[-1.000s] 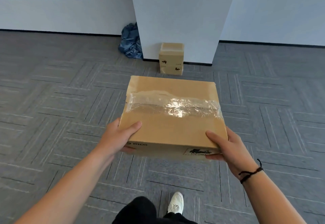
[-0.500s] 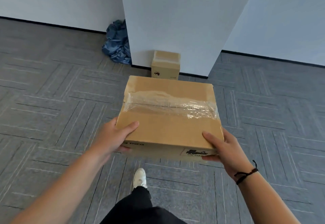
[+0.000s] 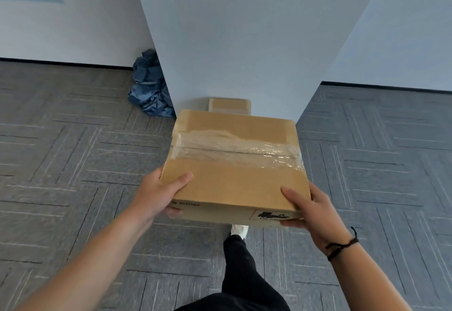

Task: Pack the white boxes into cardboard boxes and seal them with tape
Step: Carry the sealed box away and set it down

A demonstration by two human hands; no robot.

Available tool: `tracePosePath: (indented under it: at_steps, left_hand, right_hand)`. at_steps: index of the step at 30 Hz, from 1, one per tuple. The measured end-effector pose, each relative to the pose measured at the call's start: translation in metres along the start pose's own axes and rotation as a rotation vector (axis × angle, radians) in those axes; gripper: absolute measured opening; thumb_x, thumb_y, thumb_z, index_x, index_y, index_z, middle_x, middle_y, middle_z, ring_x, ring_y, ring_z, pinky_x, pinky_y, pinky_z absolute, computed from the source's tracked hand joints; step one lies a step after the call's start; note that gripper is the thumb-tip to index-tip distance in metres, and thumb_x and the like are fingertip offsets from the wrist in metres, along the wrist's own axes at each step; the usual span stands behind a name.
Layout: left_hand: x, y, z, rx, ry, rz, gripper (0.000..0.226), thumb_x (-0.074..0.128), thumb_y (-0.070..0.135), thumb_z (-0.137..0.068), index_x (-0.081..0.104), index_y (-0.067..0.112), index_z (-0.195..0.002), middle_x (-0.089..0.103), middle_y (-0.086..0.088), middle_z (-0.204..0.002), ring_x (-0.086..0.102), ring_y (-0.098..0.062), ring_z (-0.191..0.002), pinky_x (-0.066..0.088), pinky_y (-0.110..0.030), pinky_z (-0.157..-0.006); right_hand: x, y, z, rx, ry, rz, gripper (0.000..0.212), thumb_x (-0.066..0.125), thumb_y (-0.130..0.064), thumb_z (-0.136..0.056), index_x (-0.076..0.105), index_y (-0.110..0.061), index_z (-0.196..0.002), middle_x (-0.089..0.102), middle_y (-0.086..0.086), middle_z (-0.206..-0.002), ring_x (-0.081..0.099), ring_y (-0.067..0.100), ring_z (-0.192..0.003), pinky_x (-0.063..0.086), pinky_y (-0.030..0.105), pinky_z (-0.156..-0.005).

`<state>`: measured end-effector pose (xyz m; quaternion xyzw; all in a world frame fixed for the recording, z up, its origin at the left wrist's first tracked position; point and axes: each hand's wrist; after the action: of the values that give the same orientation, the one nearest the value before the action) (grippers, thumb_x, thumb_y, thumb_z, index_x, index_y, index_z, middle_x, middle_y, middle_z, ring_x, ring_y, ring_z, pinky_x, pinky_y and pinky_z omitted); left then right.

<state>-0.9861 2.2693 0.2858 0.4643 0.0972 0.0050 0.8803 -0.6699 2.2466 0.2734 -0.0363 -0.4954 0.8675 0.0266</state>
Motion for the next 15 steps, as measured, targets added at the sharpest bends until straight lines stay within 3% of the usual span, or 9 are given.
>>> tracePosePath:
  at_steps: [8, 15]
  left_hand:
    - [0.037, 0.102, -0.14, -0.029, 0.051, -0.047, 0.032, 0.079, 0.037, -0.084, 0.066, 0.025, -0.11, 0.074, -0.001, -0.103, 0.074, -0.024, -0.091, 0.064, -0.047, -0.064]
    - [0.045, 0.167, -0.237, -0.031, 0.048, -0.028, 0.038, 0.077, 0.038, -0.085, 0.065, 0.022, -0.118, 0.073, -0.001, -0.107, 0.074, -0.023, -0.093, 0.064, -0.044, -0.062]
  right_hand:
    - [-0.002, -0.086, -0.168, 0.041, -0.043, -0.019, 0.03, 0.071, -0.029, -0.09, 0.064, -0.028, -0.119, 0.075, 0.001, -0.106, 0.073, 0.024, -0.094, 0.063, 0.049, -0.074]
    - [0.011, -0.154, -0.278, 0.05, -0.05, 0.024, 0.03, 0.071, -0.029, -0.09, 0.064, -0.028, -0.119, 0.076, 0.0, -0.105, 0.073, 0.026, -0.095, 0.061, 0.054, -0.078]
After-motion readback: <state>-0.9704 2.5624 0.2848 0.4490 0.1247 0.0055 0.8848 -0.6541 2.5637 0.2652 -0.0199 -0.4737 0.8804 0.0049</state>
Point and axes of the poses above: each hand's wrist, its own z-axis away from the middle knuckle, its own x-axis out of the palm, y = z × x
